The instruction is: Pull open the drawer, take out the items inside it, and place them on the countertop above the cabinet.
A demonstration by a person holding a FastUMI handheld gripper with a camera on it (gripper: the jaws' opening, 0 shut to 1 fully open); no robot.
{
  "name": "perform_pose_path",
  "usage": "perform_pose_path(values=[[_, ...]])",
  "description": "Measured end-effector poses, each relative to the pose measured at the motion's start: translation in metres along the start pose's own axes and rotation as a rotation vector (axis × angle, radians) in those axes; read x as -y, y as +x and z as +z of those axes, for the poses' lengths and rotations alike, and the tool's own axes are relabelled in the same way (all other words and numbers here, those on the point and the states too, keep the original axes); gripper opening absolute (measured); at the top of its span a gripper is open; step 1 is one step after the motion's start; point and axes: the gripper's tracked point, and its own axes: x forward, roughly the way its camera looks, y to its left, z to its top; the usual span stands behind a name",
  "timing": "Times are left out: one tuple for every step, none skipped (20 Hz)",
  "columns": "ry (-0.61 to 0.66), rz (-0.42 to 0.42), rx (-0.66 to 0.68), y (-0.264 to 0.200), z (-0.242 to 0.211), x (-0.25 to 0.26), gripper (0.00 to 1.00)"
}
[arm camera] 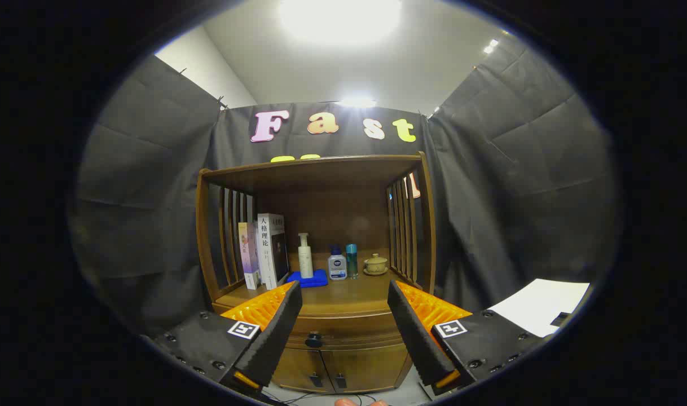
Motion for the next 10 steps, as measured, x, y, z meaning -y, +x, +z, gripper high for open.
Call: perform_pose_path(values=[[-0.002, -0.005, -0.001, 0.0, 0.0, 0.001, 0.97], [0.001, -0.005, -0.002, 0.0, -0.002, -0.001, 0.97], [0.005, -0.003, -0.004, 0.0, -0.002, -0.002, 0.97], [0.007, -0.003, -0.005, 0.001, -0.003, -0.003, 0.97], [0.004, -0.002, -0.006, 0.001, -0.004, -0.004, 0.97], [0.0, 0.002, -0.009, 0.002, -0.005, -0.006, 0.97], [-0.006, 0.006, -0.013, 0.002, -0.007, -0.008, 0.97], [-0.012, 0.01, -0.017, 0.003, -0.009, -0.01, 0.97], [-0.017, 0.014, -0.021, 0.003, -0.011, -0.013, 0.97], [-0.021, 0.018, -0.025, 0.003, -0.013, -0.014, 0.97]])
